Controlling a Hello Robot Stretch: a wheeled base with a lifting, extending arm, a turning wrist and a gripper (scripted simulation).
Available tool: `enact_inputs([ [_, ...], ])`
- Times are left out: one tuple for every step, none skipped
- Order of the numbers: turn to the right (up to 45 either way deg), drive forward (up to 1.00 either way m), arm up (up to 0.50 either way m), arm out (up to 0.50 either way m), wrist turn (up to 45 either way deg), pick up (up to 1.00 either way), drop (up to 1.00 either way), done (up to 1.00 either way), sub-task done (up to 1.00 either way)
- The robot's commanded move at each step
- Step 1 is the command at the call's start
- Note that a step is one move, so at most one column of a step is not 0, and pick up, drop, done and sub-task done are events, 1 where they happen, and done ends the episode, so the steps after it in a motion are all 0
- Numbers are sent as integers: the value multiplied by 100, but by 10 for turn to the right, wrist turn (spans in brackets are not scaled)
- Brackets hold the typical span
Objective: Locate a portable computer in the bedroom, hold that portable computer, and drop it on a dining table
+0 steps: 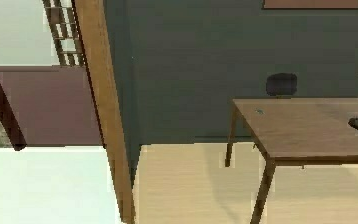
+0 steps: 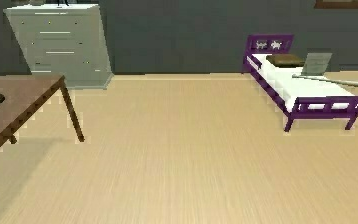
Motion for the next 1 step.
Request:
enact_inputs([
  [0,25,0,0,0,0,0,0,0],
])
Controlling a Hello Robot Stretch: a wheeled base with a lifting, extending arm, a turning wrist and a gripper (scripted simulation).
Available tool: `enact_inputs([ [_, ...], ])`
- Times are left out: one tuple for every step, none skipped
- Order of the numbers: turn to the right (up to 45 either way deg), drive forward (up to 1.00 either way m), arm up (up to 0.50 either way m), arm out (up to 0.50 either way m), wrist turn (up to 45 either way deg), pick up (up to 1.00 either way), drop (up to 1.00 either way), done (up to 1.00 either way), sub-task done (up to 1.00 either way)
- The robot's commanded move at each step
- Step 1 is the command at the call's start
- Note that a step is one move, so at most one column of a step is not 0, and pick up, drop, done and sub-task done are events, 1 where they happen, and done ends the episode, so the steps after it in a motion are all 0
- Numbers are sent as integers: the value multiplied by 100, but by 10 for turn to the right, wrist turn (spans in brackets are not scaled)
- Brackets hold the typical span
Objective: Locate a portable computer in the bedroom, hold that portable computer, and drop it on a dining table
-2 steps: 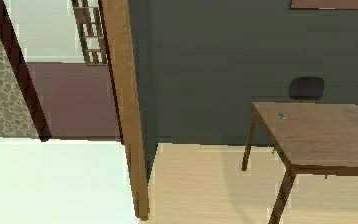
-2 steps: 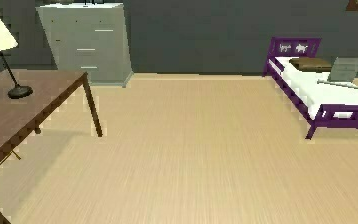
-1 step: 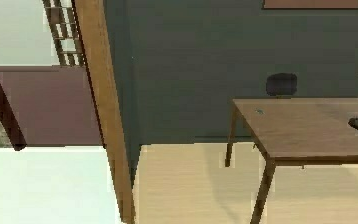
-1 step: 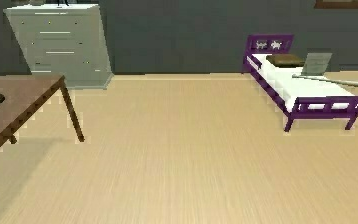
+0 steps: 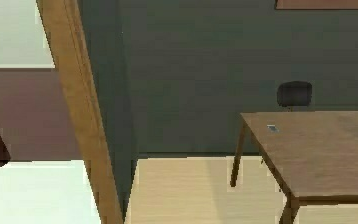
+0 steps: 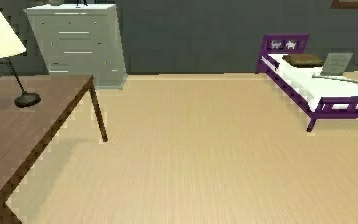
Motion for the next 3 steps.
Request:
enact_inputs([
  [-450,0,0,0,0,0,0,0,0],
  [-270,0,0,0,0,0,0,0,0],
  [0,80,0,0,0,0,0,0,0],
])
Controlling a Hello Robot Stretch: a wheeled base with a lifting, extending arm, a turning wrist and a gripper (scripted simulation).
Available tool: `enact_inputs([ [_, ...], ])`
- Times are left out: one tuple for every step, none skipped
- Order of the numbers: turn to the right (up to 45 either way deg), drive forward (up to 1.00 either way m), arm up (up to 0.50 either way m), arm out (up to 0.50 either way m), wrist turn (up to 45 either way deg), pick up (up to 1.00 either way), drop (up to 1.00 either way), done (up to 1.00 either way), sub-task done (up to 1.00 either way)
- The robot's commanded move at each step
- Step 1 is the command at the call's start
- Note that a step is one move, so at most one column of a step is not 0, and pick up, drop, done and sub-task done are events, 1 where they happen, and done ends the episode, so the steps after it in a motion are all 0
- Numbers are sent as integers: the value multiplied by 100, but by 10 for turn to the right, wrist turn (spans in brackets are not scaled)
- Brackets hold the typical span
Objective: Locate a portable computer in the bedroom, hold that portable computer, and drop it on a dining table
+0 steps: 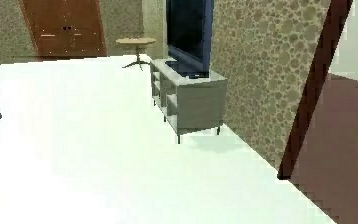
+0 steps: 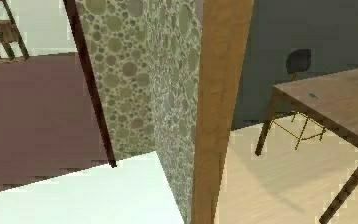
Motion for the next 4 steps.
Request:
enact_inputs([
  [-120,0,0,0,0,0,0,0,0],
  [0,90,0,0,0,0,0,0,0],
  [-450,0,0,0,0,0,0,0,0],
  [-150,0,0,0,0,0,0,0,0],
])
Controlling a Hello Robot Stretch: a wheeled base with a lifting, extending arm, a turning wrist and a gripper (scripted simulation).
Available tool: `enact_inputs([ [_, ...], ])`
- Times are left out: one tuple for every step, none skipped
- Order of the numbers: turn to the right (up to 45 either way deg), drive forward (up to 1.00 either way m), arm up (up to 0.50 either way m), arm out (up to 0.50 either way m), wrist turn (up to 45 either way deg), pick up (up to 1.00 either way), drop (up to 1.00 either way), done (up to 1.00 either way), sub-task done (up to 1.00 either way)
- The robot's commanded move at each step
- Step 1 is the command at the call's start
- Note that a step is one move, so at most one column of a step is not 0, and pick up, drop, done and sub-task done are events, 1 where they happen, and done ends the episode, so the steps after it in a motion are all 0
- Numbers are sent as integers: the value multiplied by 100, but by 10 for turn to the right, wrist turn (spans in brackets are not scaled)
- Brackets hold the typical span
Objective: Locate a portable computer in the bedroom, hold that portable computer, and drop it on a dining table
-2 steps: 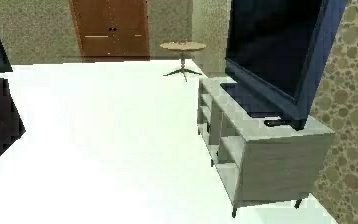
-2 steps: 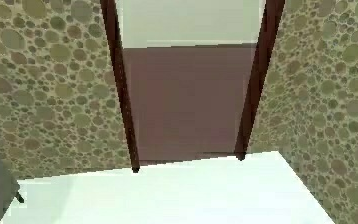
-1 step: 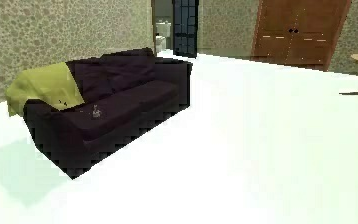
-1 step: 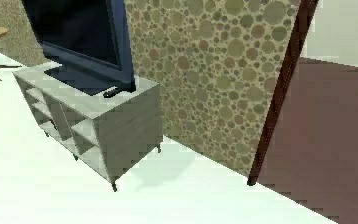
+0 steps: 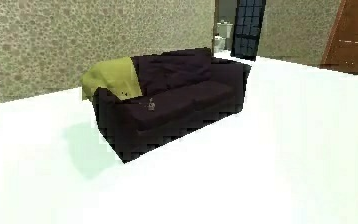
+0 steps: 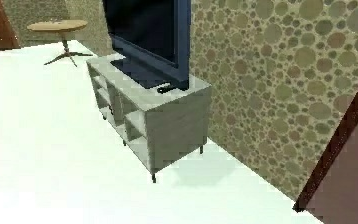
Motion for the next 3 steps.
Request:
enact_inputs([
  [0,55,0,0,0,0,0,0,0],
  [-450,0,0,0,0,0,0,0,0],
  [-210,0,0,0,0,0,0,0,0],
])
